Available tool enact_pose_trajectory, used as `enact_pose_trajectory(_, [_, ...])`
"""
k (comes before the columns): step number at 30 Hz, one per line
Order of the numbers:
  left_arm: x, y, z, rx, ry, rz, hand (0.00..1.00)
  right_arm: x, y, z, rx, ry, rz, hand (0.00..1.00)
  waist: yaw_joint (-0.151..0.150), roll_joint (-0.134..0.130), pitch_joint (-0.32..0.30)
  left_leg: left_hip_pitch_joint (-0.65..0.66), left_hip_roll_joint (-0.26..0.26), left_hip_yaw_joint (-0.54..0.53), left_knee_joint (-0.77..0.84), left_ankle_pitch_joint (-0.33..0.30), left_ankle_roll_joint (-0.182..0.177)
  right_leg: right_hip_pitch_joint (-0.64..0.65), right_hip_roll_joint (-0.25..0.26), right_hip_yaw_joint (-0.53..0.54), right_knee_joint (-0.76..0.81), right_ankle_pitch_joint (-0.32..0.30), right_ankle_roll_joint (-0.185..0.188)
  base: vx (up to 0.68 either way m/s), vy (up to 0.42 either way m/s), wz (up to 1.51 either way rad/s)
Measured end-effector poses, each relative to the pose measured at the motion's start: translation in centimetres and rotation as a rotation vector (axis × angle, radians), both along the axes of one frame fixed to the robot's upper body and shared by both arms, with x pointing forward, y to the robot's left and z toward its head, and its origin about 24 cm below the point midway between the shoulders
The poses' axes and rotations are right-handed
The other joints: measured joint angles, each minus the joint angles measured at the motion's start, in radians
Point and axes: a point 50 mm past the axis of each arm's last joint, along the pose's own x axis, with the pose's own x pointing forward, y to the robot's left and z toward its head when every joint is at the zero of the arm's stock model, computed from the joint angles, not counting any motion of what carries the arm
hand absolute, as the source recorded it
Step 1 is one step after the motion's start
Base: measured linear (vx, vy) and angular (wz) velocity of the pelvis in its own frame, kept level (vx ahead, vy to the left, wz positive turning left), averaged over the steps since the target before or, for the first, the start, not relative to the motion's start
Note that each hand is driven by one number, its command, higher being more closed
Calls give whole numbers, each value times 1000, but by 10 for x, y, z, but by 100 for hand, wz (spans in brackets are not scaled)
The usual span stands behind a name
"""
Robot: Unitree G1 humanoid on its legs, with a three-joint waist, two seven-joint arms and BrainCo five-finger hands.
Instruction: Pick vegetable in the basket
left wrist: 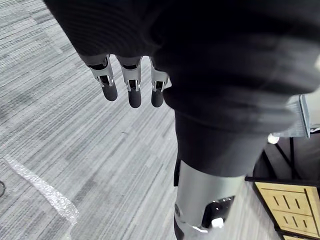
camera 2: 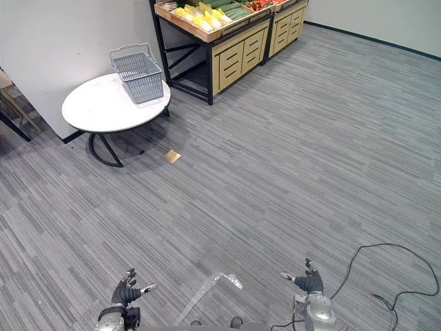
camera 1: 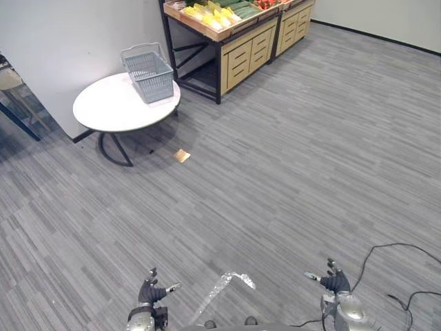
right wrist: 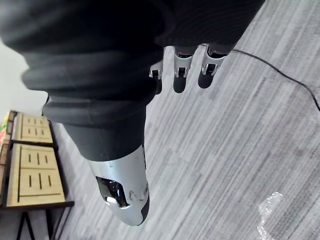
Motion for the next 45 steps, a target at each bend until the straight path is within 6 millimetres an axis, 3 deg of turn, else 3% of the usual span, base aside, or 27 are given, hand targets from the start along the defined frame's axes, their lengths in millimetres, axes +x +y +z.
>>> enact_pose_trajectory(11, [-17, 22, 5, 38, -16, 128, 0, 5, -2, 6, -75, -9, 61, 0, -1, 4, 3, 0, -1, -11, -5, 0, 0, 10, -2, -13, -19, 1, 0, -35, -4, 3])
enact_pose_trajectory(18, [-30, 25, 1, 27, 18, 161, 0, 0, -15, 7, -90, 7, 1, 0, 1, 13, 4, -18, -1, -9, -16, 3, 2, -9, -3, -22, -26, 3, -3, -53, -2, 0])
enact_pose_trajectory(25, [-25, 24, 0, 8, 8, 179, 0, 5, -15, 10, -69, -21, -35, 0, 2, 10, 10, -45, 1, -10, -5, -1, 5, -29, -3, -28, -26, 3, 0, 60, 3, 1])
enact_pose_trajectory(28, [-19, 23, 2, -2, -12, 183, 0, 20, -13, 16, -59, -65, -30, 0, 4, 4, 19, -74, 4, -2, 29, -26, 12, -51, -1, -16, -16, 0, 5, 72, 18, -12])
enact_pose_trajectory(30, [-18, 20, 2, -11, -16, 184, 0, 34, -10, 22, -57, -101, -15, 0, 7, 6, 24, -97, 7, 19, 67, -55, 18, -88, -2, 1, 37, -18, 24, 64, 46, -27])
enact_pose_trajectory(32, [-15, 18, 3, -23, -28, 191, 0, 42, -7, 26, -57, -119, 1, 0, 7, 8, 35, -99, 2, 28, 106, -101, 31, -130, -13, 6, 158, -75, 43, 29, 62, -19])
enact_pose_trajectory(33, [-12, 18, 5, -28, -47, 193, 0, 46, -3, 27, -53, -126, 18, 0, 8, 7, 52, -93, -2, 29, 128, -141, 39, -187, -23, -6, 317, -112, 58, -3, 71, -9])
enact_pose_trajectory(34, [-10, 18, 5, -28, -51, 192, 0, 46, 3, 25, -49, -122, 48, 0, 9, 7, 58, -78, -6, 19, 147, -162, 48, -271, -38, -25, 502, -116, 53, 41, 67, 2])
enact_pose_trajectory(36, [-8, 19, 7, -23, -56, 187, 0, 46, 14, 24, -34, -119, 88, 0, 5, 3, 77, -40, -6, 11, 161, -191, 65, -342, -52, -55, 618, -158, 34, 158, 48, 8])
enact_pose_trajectory(38, [-8, 20, 6, -17, -50, 184, 0, 48, 20, 25, -31, -129, 118, 0, 4, 6, 83, -18, -3, 0, 163, -214, 72, -404, -60, -103, 541, -163, 18, 286, 51, 9])
enact_pose_trajectory(39, [-4, 19, 8, -16, -58, 179, 0, 49, 20, 26, -33, -132, 120, 0, 0, -1, 90, -1, 5, -15, 159, -219, 68, -412, -56, -121, 438, -144, 22, 404, 20, 48])
enact_pose_trajectory(40, [4, 18, 10, -14, -77, 171, 0, 48, 19, 26, -35, -131, 116, 0, -1, 6, 110, 26, 10, -32, 148, -220, 56, -421, -47, -121, 267, -81, 32, 444, -41, 68])
enact_pose_trajectory(41, [9, 17, 12, -15, -91, 171, 0, 48, 18, 26, -35, -131, 112, 0, -10, -8, 117, 51, 8, -57, 131, -224, 49, -425, -45, -112, 147, -15, 40, 579, -82, 93])
enact_pose_trajectory(42, [13, 17, 13, -16, -99, 167, 0, 48, 18, 26, -34, -131, 112, 0, -25, -18, 127, 90, 3, -96, 106, -230, 38, -432, -49, -92, 45, 59, 57, 527, -108, 86])
enact_pose_trajectory(43, [13, 16, 13, -17, -96, 165, 0, 47, 18, 25, -35, -130, 111, 0, -32, -24, 127, 105, 1, -116, 98, -236, 28, -435, -53, -77, 24, 77, 58, 563, -153, 106])
enact_pose_trajectory(44, [15, 13, 12, -21, -96, 152, 0, 43, 16, 26, -41, -133, 109, 0, -50, -30, 126, 135, 8, -159, 97, -253, 3, -437, -56, -49, 55, 182, 19, 474, -157, 94])
enact_pose_trajectory(45, [16, 11, 12, -24, -95, 139, 0, 40, 15, 26, -44, -133, 105, 0, -54, -16, 125, 131, 27, -187, 121, -260, -11, -444, -50, -52, 102, 224, -29, 597, -218, 88])
